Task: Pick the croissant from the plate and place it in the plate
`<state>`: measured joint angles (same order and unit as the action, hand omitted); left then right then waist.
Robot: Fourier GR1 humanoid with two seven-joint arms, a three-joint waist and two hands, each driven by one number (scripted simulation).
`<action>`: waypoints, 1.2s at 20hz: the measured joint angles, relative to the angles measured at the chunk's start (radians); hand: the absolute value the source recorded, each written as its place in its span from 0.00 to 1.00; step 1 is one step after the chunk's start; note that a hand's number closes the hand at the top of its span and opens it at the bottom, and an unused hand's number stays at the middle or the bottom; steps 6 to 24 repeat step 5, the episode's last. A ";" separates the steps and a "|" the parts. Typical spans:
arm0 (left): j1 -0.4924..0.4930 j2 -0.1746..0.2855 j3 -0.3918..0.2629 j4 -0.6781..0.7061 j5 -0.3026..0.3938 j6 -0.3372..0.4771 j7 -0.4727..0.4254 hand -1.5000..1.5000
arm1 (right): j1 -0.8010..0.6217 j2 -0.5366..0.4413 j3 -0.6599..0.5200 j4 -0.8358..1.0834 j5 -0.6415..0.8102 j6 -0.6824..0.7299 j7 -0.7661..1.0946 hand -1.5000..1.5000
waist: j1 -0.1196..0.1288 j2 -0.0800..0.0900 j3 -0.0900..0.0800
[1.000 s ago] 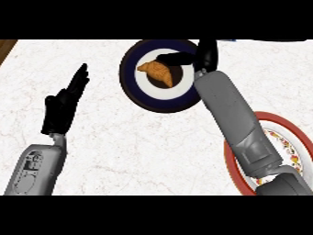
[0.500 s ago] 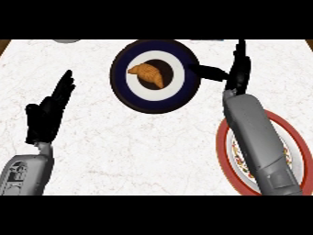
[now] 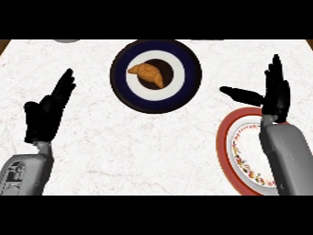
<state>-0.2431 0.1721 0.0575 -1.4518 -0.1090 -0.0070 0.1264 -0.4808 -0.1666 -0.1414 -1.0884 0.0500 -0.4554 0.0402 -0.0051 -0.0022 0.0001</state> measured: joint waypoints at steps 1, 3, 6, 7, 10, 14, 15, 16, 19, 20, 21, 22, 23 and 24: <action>-0.002 -0.002 0.002 0.020 -0.001 -0.002 -0.016 0.50 | 0.023 -0.004 -0.003 -0.015 -0.007 0.012 -0.009 0.00 | 0.000 0.000 0.000; -0.011 -0.004 0.007 0.026 0.001 -0.003 -0.016 0.50 | 0.054 -0.018 -0.027 -0.006 -0.035 0.046 -0.057 0.00 | 0.002 0.001 0.000; 0.009 -0.013 -0.001 0.008 -0.010 0.004 -0.024 0.50 | 0.089 -0.034 -0.039 -0.026 -0.055 0.079 -0.067 0.00 | 0.003 0.001 0.000; 0.009 -0.013 -0.001 0.008 -0.010 0.004 -0.024 0.50 | 0.089 -0.034 -0.039 -0.026 -0.055 0.079 -0.067 0.00 | 0.003 0.001 0.000; 0.009 -0.013 -0.001 0.008 -0.010 0.004 -0.024 0.50 | 0.089 -0.034 -0.039 -0.026 -0.055 0.079 -0.067 0.00 | 0.003 0.001 0.000; 0.009 -0.013 -0.001 0.008 -0.010 0.004 -0.024 0.50 | 0.089 -0.034 -0.039 -0.026 -0.055 0.079 -0.067 0.00 | 0.003 0.001 0.000; 0.009 -0.013 -0.001 0.008 -0.010 0.004 -0.024 0.50 | 0.089 -0.034 -0.039 -0.026 -0.055 0.079 -0.067 0.00 | 0.003 0.001 0.000; 0.009 -0.013 -0.001 0.008 -0.010 0.004 -0.024 0.50 | 0.089 -0.034 -0.039 -0.026 -0.055 0.079 -0.067 0.00 | 0.003 0.001 0.000; 0.009 -0.013 -0.001 0.008 -0.010 0.004 -0.024 0.50 | 0.089 -0.034 -0.039 -0.026 -0.055 0.079 -0.067 0.00 | 0.003 0.001 0.000; 0.009 -0.013 -0.001 0.008 -0.010 0.004 -0.024 0.50 | 0.089 -0.034 -0.039 -0.026 -0.055 0.079 -0.067 0.00 | 0.003 0.001 0.000; 0.009 -0.013 -0.001 0.008 -0.010 0.004 -0.024 0.50 | 0.089 -0.034 -0.039 -0.026 -0.055 0.079 -0.067 0.00 | 0.003 0.001 0.000; 0.009 -0.013 -0.001 0.008 -0.010 0.004 -0.024 0.50 | 0.089 -0.034 -0.039 -0.026 -0.055 0.079 -0.067 0.00 | 0.003 0.001 0.000; 0.009 -0.013 -0.001 0.008 -0.010 0.004 -0.024 0.50 | 0.089 -0.034 -0.039 -0.026 -0.055 0.079 -0.067 0.00 | 0.003 0.001 0.000; 0.009 -0.013 -0.001 0.008 -0.010 0.004 -0.024 0.50 | 0.089 -0.034 -0.039 -0.026 -0.055 0.079 -0.067 0.00 | 0.003 0.001 0.000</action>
